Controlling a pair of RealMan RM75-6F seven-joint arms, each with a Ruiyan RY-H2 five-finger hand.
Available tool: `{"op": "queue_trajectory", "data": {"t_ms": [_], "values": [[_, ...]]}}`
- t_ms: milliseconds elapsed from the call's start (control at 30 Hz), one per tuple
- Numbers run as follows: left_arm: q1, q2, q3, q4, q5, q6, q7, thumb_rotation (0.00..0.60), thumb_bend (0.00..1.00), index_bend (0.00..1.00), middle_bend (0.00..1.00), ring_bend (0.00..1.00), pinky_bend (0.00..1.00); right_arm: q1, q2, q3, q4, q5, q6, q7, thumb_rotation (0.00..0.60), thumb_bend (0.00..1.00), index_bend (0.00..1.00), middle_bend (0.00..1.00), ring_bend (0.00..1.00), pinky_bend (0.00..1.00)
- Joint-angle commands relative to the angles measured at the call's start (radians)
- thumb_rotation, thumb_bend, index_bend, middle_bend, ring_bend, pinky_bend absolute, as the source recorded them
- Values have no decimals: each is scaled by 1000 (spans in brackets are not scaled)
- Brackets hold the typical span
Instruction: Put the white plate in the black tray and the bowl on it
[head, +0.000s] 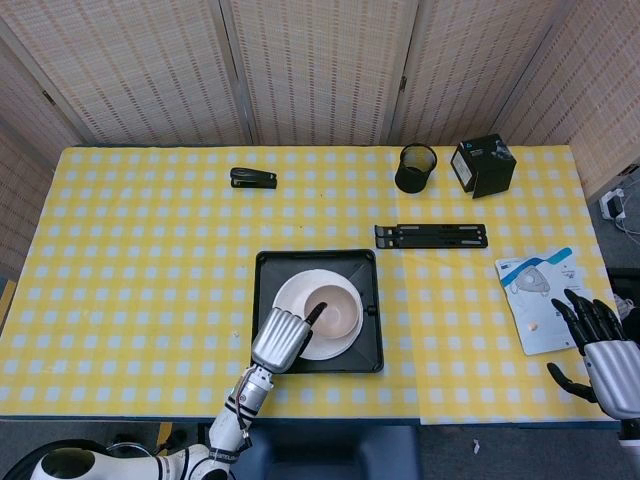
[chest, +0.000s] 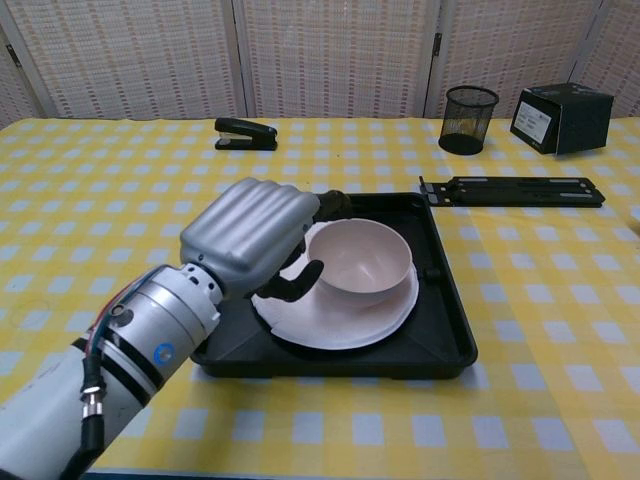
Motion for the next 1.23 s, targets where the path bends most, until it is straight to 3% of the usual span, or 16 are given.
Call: {"op": "queue_trajectory", "data": {"t_ms": [33, 133, 233, 367, 467, 533, 667, 833, 933, 1233], "values": [[32, 86, 6, -91, 46, 67, 4, 600, 484, 259, 1000, 1000, 1000, -3, -2, -3, 0, -8, 6, -4, 600, 312, 0, 0, 0, 0], [74, 185, 16, -175, 64, 119, -7, 600, 467, 253, 1000, 978, 1000, -6, -4, -7, -1, -18, 12, -13, 600, 312, 0, 0, 0, 0], [128, 298, 33, -255, 55, 157, -26, 600, 443, 247, 930, 816, 920, -7, -8, -8, -3, -23, 13, -23, 600, 312, 0, 0, 0, 0], [208, 465, 72, -372, -8, 162, -94, 600, 410, 226, 566, 485, 598, -5, -16, -7, -5, -24, 12, -39, 600, 313, 0, 0, 0, 0], [257, 643, 120, -458, -47, 139, -141, 600, 405, 161, 230, 139, 204, 0, -22, -6, -9, -18, -1, -54, 600, 313, 0, 0, 0, 0], [294, 708, 138, -449, -31, 185, -132, 600, 396, 130, 117, 34, 70, 4, -24, -5, -10, -13, -11, -61, 600, 312, 0, 0, 0, 0], [386, 766, 173, -402, -5, 282, -246, 600, 383, 116, 60, 0, 2, 14, -37, 3, -14, 3, -29, -83, 600, 313, 0, 0, 0, 0], [486, 747, 218, -243, -18, 324, -383, 600, 359, 101, 51, 0, 0, 23, -54, 12, -22, 21, -46, -117, 600, 312, 0, 0, 0, 0], [495, 768, 231, -262, -37, 280, -382, 600, 333, 66, 19, 0, 0, 31, -66, 19, -24, 36, -60, -142, 600, 312, 0, 0, 0, 0], [514, 774, 205, -271, 9, 309, -386, 600, 316, 35, 3, 0, 0, 39, -75, 16, -25, 54, -86, -175, 600, 312, 0, 0, 0, 0]]}}
